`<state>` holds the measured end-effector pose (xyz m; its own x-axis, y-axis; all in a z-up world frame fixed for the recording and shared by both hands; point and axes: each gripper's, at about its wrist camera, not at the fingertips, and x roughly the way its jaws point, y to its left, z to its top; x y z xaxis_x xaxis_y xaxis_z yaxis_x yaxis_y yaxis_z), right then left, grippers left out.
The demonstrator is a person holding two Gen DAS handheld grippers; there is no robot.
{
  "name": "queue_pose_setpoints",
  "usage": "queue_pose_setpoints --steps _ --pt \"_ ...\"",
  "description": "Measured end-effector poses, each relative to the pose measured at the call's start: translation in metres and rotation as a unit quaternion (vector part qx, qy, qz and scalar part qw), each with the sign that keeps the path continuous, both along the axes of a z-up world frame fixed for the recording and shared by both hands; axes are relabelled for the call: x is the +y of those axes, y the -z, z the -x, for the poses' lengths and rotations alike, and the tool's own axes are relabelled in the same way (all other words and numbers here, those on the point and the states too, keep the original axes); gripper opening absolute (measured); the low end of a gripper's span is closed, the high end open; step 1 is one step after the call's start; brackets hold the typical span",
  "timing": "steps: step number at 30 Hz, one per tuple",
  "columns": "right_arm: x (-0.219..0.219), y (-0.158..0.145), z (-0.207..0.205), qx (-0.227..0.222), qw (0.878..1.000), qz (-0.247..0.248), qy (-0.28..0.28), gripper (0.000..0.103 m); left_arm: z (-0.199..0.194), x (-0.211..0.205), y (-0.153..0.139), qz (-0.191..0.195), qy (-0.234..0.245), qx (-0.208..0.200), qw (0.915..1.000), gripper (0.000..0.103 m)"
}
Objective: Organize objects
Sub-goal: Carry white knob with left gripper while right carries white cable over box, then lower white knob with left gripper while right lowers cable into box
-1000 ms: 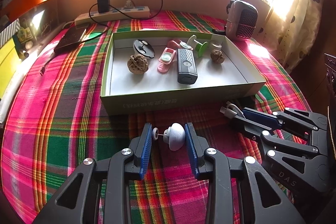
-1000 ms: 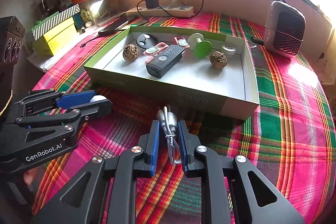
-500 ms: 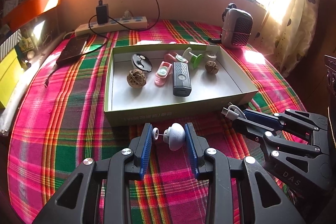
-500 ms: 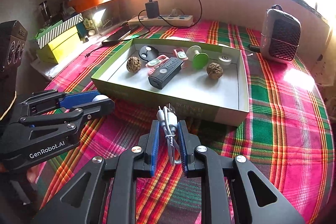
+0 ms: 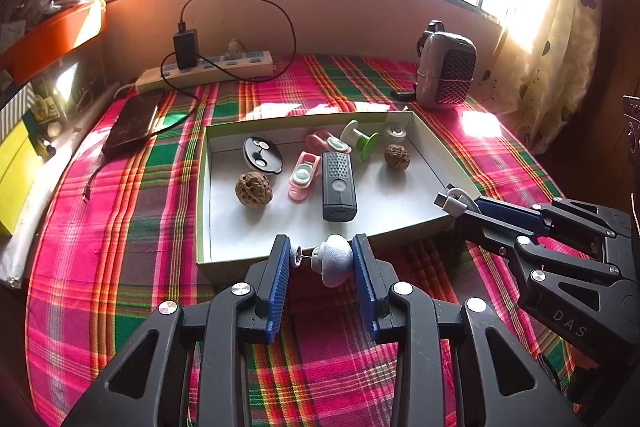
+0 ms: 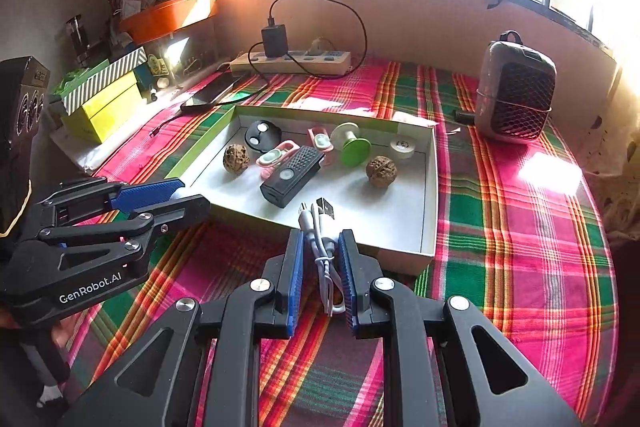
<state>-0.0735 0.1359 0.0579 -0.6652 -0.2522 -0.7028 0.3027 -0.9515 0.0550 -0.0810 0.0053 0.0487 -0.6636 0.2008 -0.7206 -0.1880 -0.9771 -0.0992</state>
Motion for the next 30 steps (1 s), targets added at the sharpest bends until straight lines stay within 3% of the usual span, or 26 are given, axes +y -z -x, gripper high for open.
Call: queue_pose_setpoints --steps 14,30 --pt "0.007 -0.016 0.044 0.008 1.0 0.002 0.017 0.019 0.031 0.001 0.0 0.002 -0.007 -0.002 1.0 0.029" --pt "-0.001 0.011 0.088 -0.031 0.999 0.002 0.021 0.019 0.06 -0.001 0.019 0.006 -0.018 -0.024 0.9995 0.029"
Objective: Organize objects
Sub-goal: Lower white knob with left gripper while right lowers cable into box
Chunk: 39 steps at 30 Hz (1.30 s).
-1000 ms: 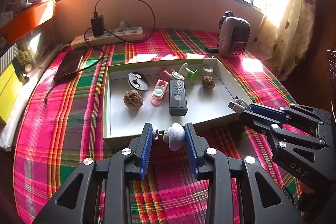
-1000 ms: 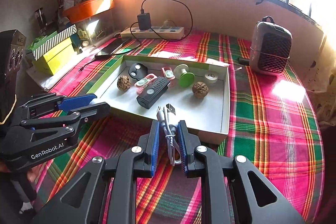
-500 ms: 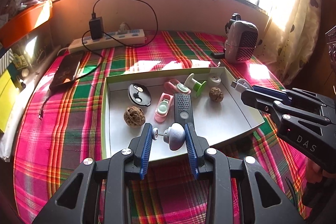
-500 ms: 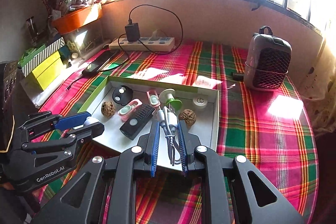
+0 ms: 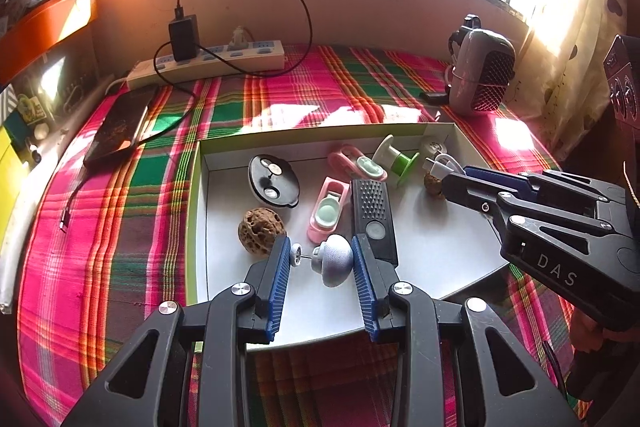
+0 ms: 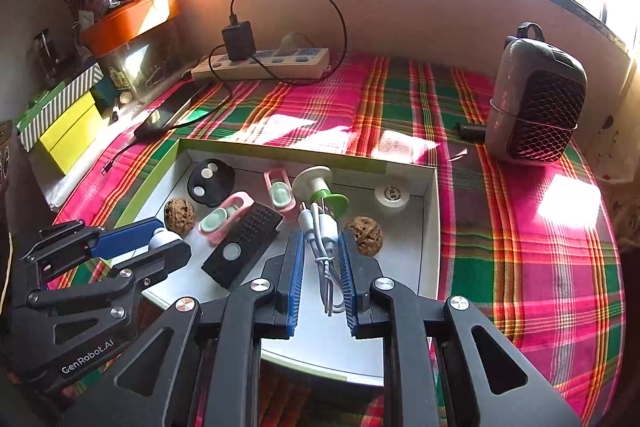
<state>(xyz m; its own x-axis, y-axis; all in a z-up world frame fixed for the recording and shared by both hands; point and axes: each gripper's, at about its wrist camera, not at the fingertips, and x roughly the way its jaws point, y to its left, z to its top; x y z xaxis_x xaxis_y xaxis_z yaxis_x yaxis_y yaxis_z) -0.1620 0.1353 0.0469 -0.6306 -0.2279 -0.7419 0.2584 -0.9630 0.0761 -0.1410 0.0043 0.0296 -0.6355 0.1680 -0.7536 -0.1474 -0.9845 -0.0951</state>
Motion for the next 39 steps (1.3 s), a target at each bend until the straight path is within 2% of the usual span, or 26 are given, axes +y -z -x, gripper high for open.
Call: queue_pose_setpoints --steps 22,39 --pt "-0.007 0.021 0.013 -0.023 1.0 -0.019 -0.008 0.019 0.014 0.004 0.019 0.013 -0.001 -0.023 0.9996 0.029" --pt "-0.009 0.029 0.015 -0.031 0.999 -0.029 -0.006 0.019 0.017 0.004 0.024 0.014 -0.002 -0.029 0.9995 0.03"
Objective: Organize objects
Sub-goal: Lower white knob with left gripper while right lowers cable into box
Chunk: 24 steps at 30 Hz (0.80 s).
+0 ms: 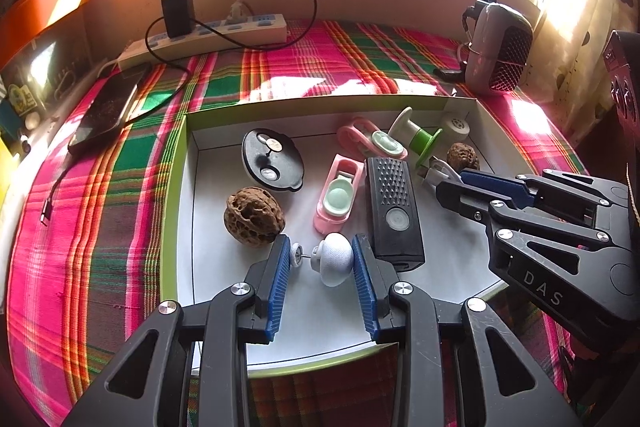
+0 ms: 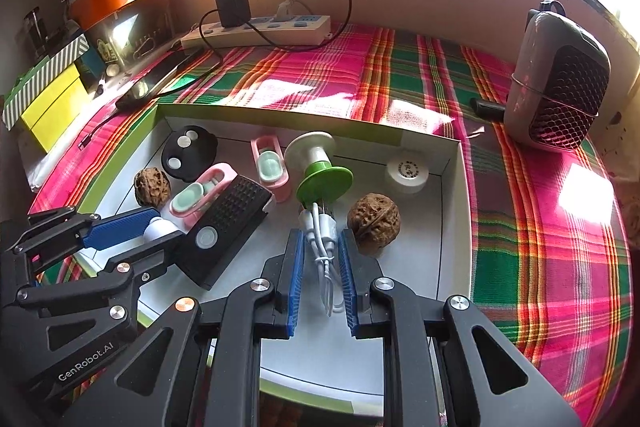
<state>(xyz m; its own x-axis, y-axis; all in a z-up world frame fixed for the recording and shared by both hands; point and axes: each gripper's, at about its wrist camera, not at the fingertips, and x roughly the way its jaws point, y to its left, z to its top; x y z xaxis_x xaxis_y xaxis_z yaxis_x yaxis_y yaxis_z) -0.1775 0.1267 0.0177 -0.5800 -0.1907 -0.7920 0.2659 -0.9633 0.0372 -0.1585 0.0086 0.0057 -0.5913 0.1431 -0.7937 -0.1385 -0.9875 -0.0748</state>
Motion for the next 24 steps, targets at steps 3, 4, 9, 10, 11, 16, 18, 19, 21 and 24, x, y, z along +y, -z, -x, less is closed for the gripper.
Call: queue_pose_setpoints --steps 3,4,9,10,11,16,18,19,21,24 --pt "0.0002 0.0008 0.0006 -0.001 1.0 0.001 0.002 0.019 -0.0002 0.0013 -0.0001 0.002 0.001 0.001 1.0 0.03" --pt "0.0002 0.001 0.0006 -0.001 1.0 0.001 0.002 0.019 -0.0001 0.0006 -0.0005 0.001 0.001 0.001 1.0 0.03" --pt "-0.0001 0.0023 0.0012 -0.003 1.0 0.0 0.002 0.019 0.0003 0.0011 -0.0012 0.003 0.0 0.001 1.0 0.03" --pt "0.0 0.0025 0.001 -0.002 1.0 0.0 0.001 0.019 0.0006 0.001 -0.0013 0.003 0.0 0.001 1.0 0.03" --pt "-0.0002 0.0024 0.0009 -0.002 1.0 0.0 0.001 0.019 0.0003 0.0006 -0.0015 0.002 0.0 0.001 1.0 0.03" --pt "-0.0008 0.0032 0.0015 -0.003 1.0 -0.003 0.0 0.019 0.0001 0.0006 -0.0013 0.002 0.0 0.001 1.0 0.03" --pt "-0.0005 0.0035 0.0011 -0.004 1.0 -0.003 0.001 0.019 0.0003 0.0008 -0.0013 0.002 0.0 0.001 1.0 0.03" --pt "-0.0006 0.0036 0.001 -0.004 1.0 -0.004 0.001 0.019 0.0 0.0007 -0.0012 0.002 0.001 0.001 1.0 0.03" --pt "-0.0012 0.0034 0.0011 -0.003 1.0 -0.005 0.002 0.019 0.0002 0.001 -0.0012 0.002 0.001 0.001 1.0 0.03" --pt "-0.0014 0.0031 0.0005 -0.002 1.0 -0.005 0.003 0.019 0.0001 0.0014 -0.001 0.002 0.0 0.001 1.0 0.03"
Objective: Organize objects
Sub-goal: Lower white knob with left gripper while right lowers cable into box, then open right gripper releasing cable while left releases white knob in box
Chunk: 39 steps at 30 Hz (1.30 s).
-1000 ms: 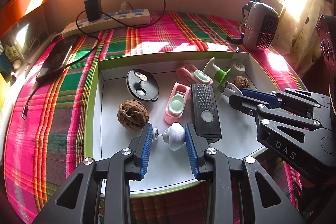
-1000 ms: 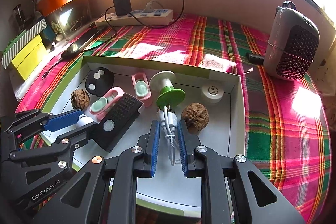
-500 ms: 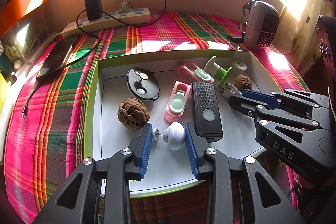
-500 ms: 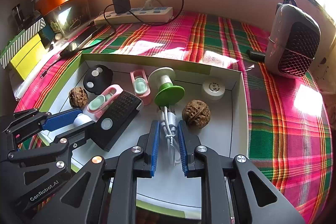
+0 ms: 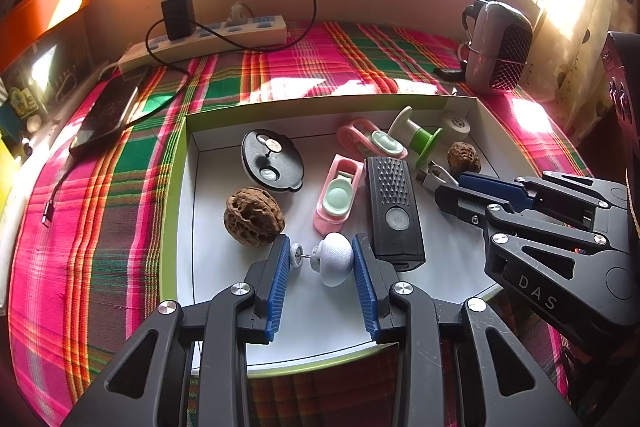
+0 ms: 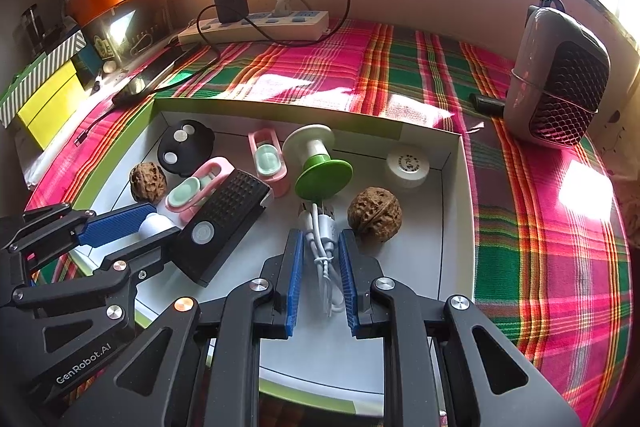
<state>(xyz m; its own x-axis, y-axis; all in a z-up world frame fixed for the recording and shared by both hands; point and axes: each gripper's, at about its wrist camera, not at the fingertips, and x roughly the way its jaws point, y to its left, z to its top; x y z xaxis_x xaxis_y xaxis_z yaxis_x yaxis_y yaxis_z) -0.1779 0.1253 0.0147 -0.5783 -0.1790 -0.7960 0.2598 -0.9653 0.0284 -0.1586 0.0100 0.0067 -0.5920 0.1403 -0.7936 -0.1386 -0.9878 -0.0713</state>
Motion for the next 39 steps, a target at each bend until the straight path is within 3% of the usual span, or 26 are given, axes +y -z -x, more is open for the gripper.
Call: queue_pose_setpoints --steps 13,22,26,39 --pt "0.001 -0.003 -0.004 0.003 1.0 0.005 0.005 0.029 -0.001 -0.003 -0.001 -0.002 -0.002 -0.001 1.0 0.03" --pt "0.002 -0.009 -0.01 0.01 1.0 0.009 0.012 0.031 -0.007 -0.007 -0.007 -0.002 -0.01 0.008 0.9999 0.03" --pt "0.001 -0.013 -0.016 0.014 1.0 0.012 0.017 0.041 -0.013 -0.008 -0.012 0.0 -0.014 0.014 0.9998 0.03" --pt "0.001 -0.032 -0.046 0.04 0.998 0.024 0.036 0.041 -0.048 -0.014 -0.029 0.008 -0.03 0.042 0.9986 0.03"
